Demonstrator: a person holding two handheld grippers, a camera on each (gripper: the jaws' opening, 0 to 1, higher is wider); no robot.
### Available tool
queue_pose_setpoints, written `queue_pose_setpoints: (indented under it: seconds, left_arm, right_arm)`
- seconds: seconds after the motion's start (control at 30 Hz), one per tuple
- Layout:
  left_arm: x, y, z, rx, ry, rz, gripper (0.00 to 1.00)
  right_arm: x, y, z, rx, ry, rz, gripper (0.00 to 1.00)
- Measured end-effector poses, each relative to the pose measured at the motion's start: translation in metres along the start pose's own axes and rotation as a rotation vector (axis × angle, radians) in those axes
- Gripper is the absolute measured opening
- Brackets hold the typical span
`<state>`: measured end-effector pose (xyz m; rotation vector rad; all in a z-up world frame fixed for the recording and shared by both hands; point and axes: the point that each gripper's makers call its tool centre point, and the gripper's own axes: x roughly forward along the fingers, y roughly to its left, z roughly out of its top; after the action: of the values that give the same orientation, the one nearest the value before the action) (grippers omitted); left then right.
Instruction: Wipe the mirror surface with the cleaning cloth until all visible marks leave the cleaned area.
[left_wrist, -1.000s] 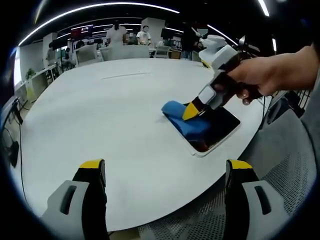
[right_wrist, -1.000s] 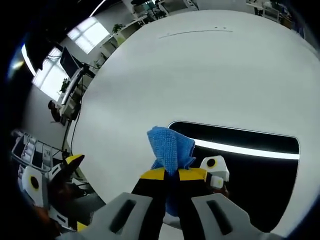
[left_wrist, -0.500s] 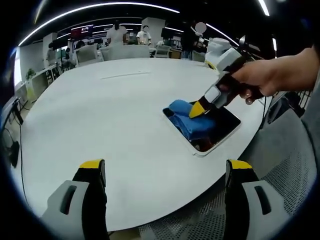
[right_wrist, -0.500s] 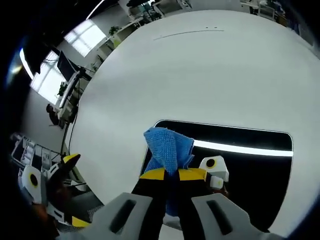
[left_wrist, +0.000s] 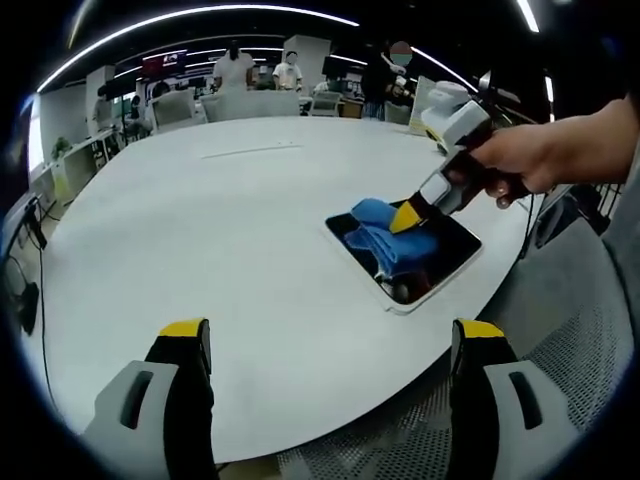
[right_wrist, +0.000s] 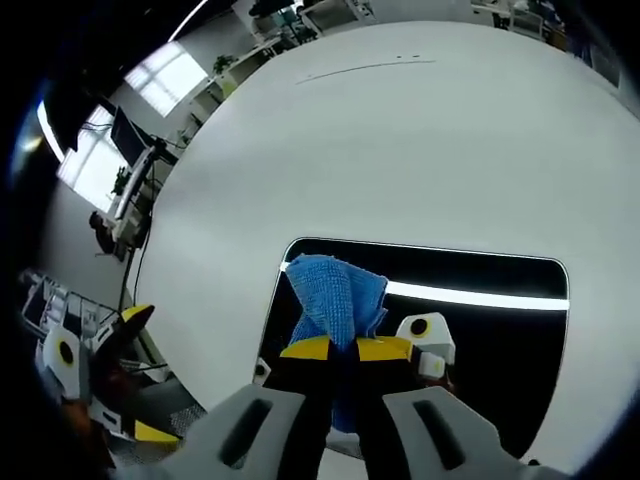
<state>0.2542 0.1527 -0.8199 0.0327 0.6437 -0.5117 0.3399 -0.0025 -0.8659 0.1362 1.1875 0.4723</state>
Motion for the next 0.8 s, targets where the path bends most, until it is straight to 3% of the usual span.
queue_pose_setpoints:
  seconds: [0.3,0.8]
  left_arm:
    - [0.001,-0.003,0.006,0.014,-0.035,-0.016,0.99]
    - [0.004,-0.013,0.006,-0.004,-0.038,-0.063,0.99]
  right_arm:
    - [-0.006,-0.013,-0.002,0.008,-0.003,-0.011,0.01]
    - [-0.017,-0.036,-0.005,0.026,-0.011,-0.028,0.01]
